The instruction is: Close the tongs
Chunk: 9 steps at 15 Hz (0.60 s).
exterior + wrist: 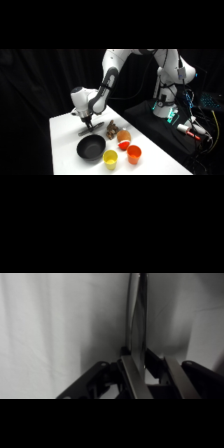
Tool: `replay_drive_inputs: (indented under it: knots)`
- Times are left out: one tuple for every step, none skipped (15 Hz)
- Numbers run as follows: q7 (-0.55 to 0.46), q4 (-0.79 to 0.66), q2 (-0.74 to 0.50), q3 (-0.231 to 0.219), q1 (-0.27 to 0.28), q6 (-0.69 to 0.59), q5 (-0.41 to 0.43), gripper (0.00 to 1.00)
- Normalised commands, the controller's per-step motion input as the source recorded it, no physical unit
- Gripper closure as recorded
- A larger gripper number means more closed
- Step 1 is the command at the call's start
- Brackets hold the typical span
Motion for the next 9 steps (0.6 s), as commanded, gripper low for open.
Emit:
replay_drive_inputs:
  knots:
    - [-0.18,0.14,0.03,0.055,-0.076,-0.08,0.028,0.45]
    - [-0.18,0.14,0.02,0.054,-0.072,-0.08,0.026,0.44]
    - [-0.17,0.13,0.01,0.054,-0.064,-0.1,0.024,0.37]
    - [-0.16,0.13,-0.01,0.054,-0.055,-0.11,0.02,0.3]
    - [-0.16,0.12,-0.04,0.056,-0.049,-0.14,0.022,0.2]
    - [-0.15,0.1,-0.07,0.058,-0.048,-0.16,0.029,0.13]
    - [-0.16,0.08,-0.11,0.068,-0.05,-0.22,0.043,0.05]
    - [-0.16,0.06,-0.14,0.071,-0.048,-0.25,0.051,0.0]
    - [-0.15,0.03,-0.18,0.074,-0.047,-0.28,0.066,0.0]
